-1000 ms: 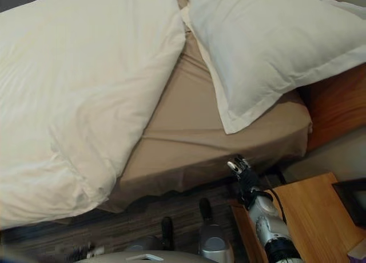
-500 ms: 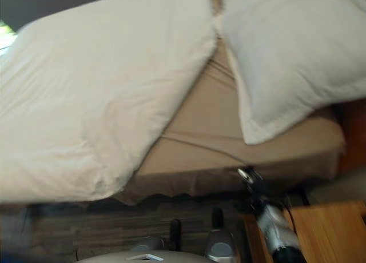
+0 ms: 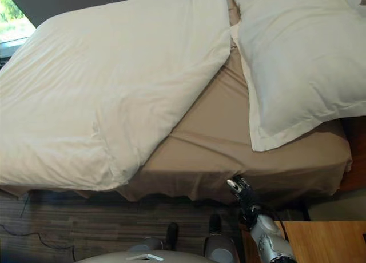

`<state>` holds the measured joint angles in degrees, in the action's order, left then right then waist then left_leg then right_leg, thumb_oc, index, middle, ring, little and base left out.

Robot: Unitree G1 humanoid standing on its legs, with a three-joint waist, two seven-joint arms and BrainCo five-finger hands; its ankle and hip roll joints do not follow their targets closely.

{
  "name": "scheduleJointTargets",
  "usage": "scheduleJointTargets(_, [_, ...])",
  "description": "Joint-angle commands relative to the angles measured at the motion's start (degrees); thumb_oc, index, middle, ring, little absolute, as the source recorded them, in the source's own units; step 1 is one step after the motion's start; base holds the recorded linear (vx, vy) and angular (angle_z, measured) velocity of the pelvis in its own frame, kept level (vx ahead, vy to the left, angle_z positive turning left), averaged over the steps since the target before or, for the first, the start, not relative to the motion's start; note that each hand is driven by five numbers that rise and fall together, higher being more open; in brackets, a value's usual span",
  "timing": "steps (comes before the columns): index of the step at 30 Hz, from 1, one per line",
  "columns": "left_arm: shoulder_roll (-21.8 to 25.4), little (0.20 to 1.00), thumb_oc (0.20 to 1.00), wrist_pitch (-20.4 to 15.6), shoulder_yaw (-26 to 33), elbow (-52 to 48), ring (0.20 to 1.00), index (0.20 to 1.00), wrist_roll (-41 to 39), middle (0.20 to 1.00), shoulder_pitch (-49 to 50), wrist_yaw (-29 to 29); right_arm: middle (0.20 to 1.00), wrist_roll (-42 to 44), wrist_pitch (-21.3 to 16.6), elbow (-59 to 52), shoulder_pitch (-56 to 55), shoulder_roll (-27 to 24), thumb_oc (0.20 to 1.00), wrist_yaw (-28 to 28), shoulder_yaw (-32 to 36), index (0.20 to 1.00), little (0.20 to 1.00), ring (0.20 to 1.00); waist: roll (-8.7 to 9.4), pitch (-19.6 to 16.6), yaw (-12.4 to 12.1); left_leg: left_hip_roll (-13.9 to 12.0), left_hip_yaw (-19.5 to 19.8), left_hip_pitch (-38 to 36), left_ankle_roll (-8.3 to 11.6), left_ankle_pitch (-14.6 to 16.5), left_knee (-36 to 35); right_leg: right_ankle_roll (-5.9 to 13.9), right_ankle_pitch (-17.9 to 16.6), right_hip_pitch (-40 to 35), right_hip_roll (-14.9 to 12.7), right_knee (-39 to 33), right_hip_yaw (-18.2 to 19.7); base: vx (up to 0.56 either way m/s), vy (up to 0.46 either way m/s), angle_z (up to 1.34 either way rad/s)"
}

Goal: Making the bed.

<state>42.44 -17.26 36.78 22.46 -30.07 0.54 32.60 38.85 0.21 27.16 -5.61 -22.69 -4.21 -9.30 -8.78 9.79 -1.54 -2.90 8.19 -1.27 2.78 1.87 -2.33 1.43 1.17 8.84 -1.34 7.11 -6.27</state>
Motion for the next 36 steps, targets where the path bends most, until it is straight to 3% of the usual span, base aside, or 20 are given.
scheduleJointTargets(1, [2.18, 1.0, 1.0, -2.33, -2.6, -2.47, 1.0, 1.0, 3.83, 1.0, 0.51, 0.82, 1.0, 3.55, -4.13, -2.28, 5.36, 3.36, 1.0, 0.34, -4.09, 1.0, 1.0, 1.0, 4.95, -0.69, 1.68, 2.09, -1.51, 0.15, 1.27, -6.4, -2.67, 3.64, -1.54, -11.68, -1.72, -9.86, 3.22, 0.03, 0.032, -0.55])
scheduleJointTargets(8, [-3.53, 1.0, 1.0, -1.71, -8.53, -7.21, 1.0, 1.0, 6.39, 1.0, 2.02, -3.27, 1.0, 4.94, -4.48, -4.11, 3.86, 3.41, 1.0, 1.65, -2.48, 1.0, 1.0, 1.0, 5.94, -0.97, 2.55, 2.08, -1.54, -0.47, 1.05, -5.91, -2.67, 3.44, -1.57, -12.4, -1.63, -10.51, 3.54, 0.01, 0.008, -0.14])
scheduleJointTargets(9, [-5.53, 1.0, 1.0, 0.17, -13.89, -5.62, 1.0, 1.0, 7.89, 1.0, 1.78, -6.83, 1.0, 4.26, -4.54, -5.06, 3.82, 3.03, 1.0, 1.35, -2.81, 1.0, 1.0, 1.0, 6.31, -0.63, 3.01, 2.04, -1.78, -0.4, 0.96, -5.88, -2.67, 3.44, -1.81, -12.24, -1.58, -10.63, 3.87, -0.01, 0.031, 0.19])
scheduleJointTargets(12, [-6.86, 1.0, 1.0, 2.66, -22.04, -4.76, 1.0, 1.0, 13.32, 1.0, 0.91, -10.99, 1.0, 3.38, -4.93, -6.1, 3.89, 2.63, 1.0, 1.05, -3.34, 1.0, 1.0, 1.0, 6.73, -0.02, 3.79, 1.99, -2.25, -0.53, 0.72, -5.34, -2.67, 3.5, -1.78, -12.22, -1.49, -10.8, 4.49, 0.02, 0.016, 0.05])
scheduleJointTargets(16, [-8.09, 1.0, 1.0, 3.73, -29.26, -6.23, 1.0, 1.0, 16.67, 1.0, -2.31, -14.09, 1.0, 2.2, -5.34, -6.87, 2.71, 2.86, 1.0, 0.84, -3.46, 1.0, 1.0, 1.0, 7.2, 0.69, 4.79, 1.99, -2.88, 0.42, 0.57, -5.39, -2.67, 3.62, -2.25, -10.96, -1.37, -10.87, 5.43, 0.01, 0.018, -0.03])
scheduleJointTargets(17, [13.4, 1.0, 1.0, 5.8, -29.01, 12.62, 1.0, 1.0, 9.21, 1.0, -23.92, -14.16, 1.0, 2.18, -3.95, -4.96, 4.79, -0.55, 1.0, -0.81, -3.9, 1.0, 1.0, 1.0, 6.28, -0.19, 7.4, 1.69, -3.89, 0.26, 0.74, -5.18, -2.67, 3.86, -2.43, -10.91, -1.04, -11.27, 6.83, 0.08, 0.071, -0.09])
scheduleJointTargets(18, [14.47, 1.0, 1.0, 4.78, -31.57, 8.27, 1.0, 1.0, 9.26, 1.0, -22.9, -16.35, 1.0, 1.86, -4.84, -7.38, 1.74, 0.19, 1.0, -0.85, -2.73, 1.0, 1.0, 1.0, 6.43, -0.09, 7.62, 1.69, -4.17, 0.49, 0.8, -5.41, -2.67, 3.98, -2.79, -10.65, -1.14, -11.26, 7.25, 0.1, 0.073, -0.11])
scheduleJointTargets(19, [16.63, 1.0, 1.0, 3.98, -31.67, 5.73, 1.0, 1.0, 3.33, 1.0, -24.53, -17.19, 1.0, 1.66, -4.66, -8.67, -0.16, -0.34, 1.0, -0.6, -1.76, 1.0, 1.0, 1.0, 6.26, -0.44, 7.8, 1.75, -4.04, 0.64, 0.76, -5.21, -2.67, 4.17, -2.89, -10.67, -1.25, -11.47, 7.25, 0.06, 0.062, -0.16])
scheduleJointTargets(20, [19.87, 1.0, 1.0, 4.32, -33.1, 8.97, 1.0, 1.0, 0.15, 1.0, -26.28, -18.76, 1.0, 1.85, -4.5, -9.15, -1.07, -0.24, 1.0, -0.72, -1.76, 1.0, 1.0, 1.0, 6.0, -0.59, 8.03, 1.82, -3.84, 0.77, 0.76, -5.28, -2.67, 4.22, -3.0, -10.54, -1.35, -11.56, 7.2, 0.04, 0.033, -0.28])
scheduleJointTargets(23, [21.83, 1.0, 1.0, 5.23, -37.21, 16.77, 1.0, 1.0, -5.82, 1.0, -33.53, -21.45, 1.0, 2.45, -4.32, -10.08, -3.24, -0.7, 1.0, -1.58, -1.44, 1.0, 1.0, 1.0, 5.81, -0.2, 9.69, 1.81, -3.91, 1.45, 0.85, -5.43, -2.67, 4.29, -3.38, -9.37, -1.23, -11.53, 7.6, 0.0, 0.024, -0.07])
scheduleJointTargets(26, [21.53, 1.0, 1.0, 5.68, -42.57, 22.93, 1.0, 1.0, -6.15, 1.0, -41.14, -22.19, 1.0, 3.59, -4.36, -9.26, -4.53, 0.37, 1.0, -1.64, -0.83, 1.0, 1.0, 1.0, 6.16, 0.42, 10.87, 1.55, -4.98, 2.28, 0.96, -5.51, -2.67, 4.5, -3.94, -7.68, -0.92, -11.35, 8.9, 0.0, 0.027, -0.07])
scheduleJointTargets(36, [21.14, 1.0, 1.0, 5.38, -43.11, 26.66, 1.0, 1.0, -8.06, 1.0, -43.9, -21.65, 1.0, 4.68, -4.74, -7.87, -3.78, 1.67, 1.0, -1.37, -2.13, 1.0, 1.0, 1.0, 6.18, 1.46, 11.38, 1.43, -6.5, 2.5, 1.0, -5.15, -2.67, 4.8, -4.17, -6.71, -0.82, -11.39, 10.64, 0.02, 0.017, -0.13])
